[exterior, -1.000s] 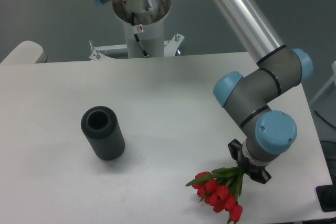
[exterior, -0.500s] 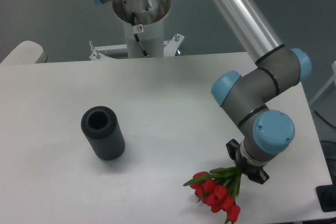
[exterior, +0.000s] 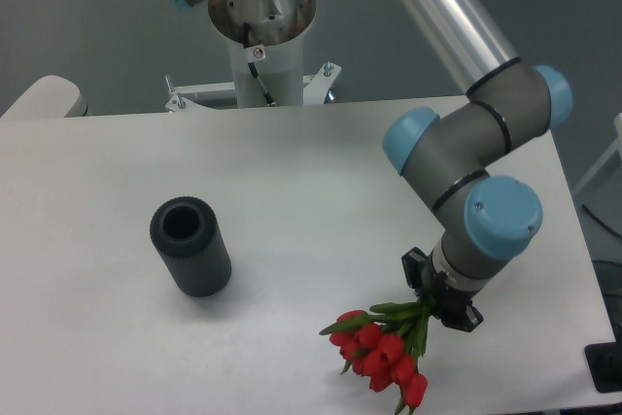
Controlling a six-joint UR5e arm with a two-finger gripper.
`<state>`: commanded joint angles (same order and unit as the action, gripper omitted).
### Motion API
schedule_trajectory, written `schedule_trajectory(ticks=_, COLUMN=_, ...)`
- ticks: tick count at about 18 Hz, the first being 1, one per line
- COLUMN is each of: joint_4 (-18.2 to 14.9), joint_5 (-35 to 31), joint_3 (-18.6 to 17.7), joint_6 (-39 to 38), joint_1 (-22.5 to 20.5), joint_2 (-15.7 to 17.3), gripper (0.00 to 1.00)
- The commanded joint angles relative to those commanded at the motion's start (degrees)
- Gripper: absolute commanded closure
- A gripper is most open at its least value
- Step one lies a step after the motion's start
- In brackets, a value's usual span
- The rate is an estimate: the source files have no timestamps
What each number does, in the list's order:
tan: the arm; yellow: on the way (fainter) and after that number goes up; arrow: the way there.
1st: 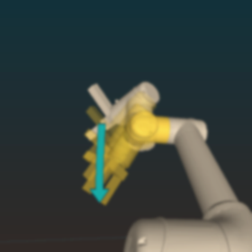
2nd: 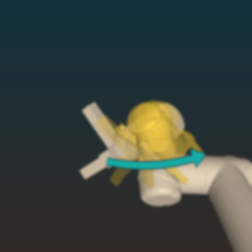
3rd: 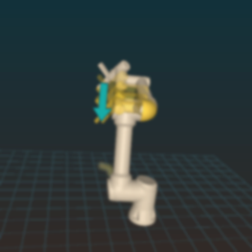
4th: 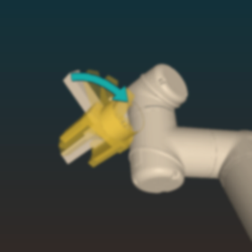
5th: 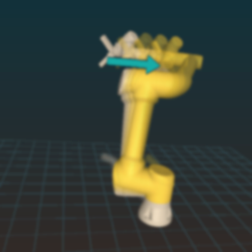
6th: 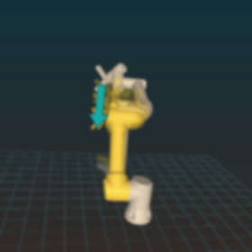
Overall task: Insert the flowers into the vase
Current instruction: 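Carry the tulips up and over to the black vase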
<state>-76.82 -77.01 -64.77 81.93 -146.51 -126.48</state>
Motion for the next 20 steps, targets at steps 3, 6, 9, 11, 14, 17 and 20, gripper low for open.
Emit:
schedule_trajectory(ticks=3, joint_4=0.1, joint_5=7.8, joint_3=-0.2, joint_6=-4.3, joint_1=0.1, joint_2=2.5, gripper=1.0)
schedule_trajectory(ticks=6, joint_4=0.3, joint_5=18.3, joint_3=-0.3, joint_6=-10.0, joint_1=0.3, joint_2=4.7, gripper=1.0)
schedule_trajectory(ticks=9, joint_4=0.5, joint_5=27.3, joint_3=-0.8, joint_6=-13.8, joint_1=0.4, joint_2=6.8, gripper=1.0)
schedule_trajectory(ticks=11, joint_4=1.0, joint_5=31.3, joint_3=-3.7, joint_6=-13.8, joint_1=1.0, joint_2=8.9, gripper=1.0)
schedule_trajectory(ticks=14, joint_4=2.5, joint_5=36.1, joint_3=-7.4, joint_6=-13.9, joint_1=1.4, joint_2=11.5, gripper=1.0)
schedule_trajectory(ticks=17, joint_4=2.9, joint_5=44.2, joint_3=-9.8, joint_6=-14.0, joint_1=1.3, joint_2=13.6, gripper=1.0)
schedule_trajectory(ticks=20, joint_4=3.1, joint_5=51.2, joint_3=-11.3, joint_6=-13.8, joint_1=1.3, joint_2=15.1, gripper=1.0)
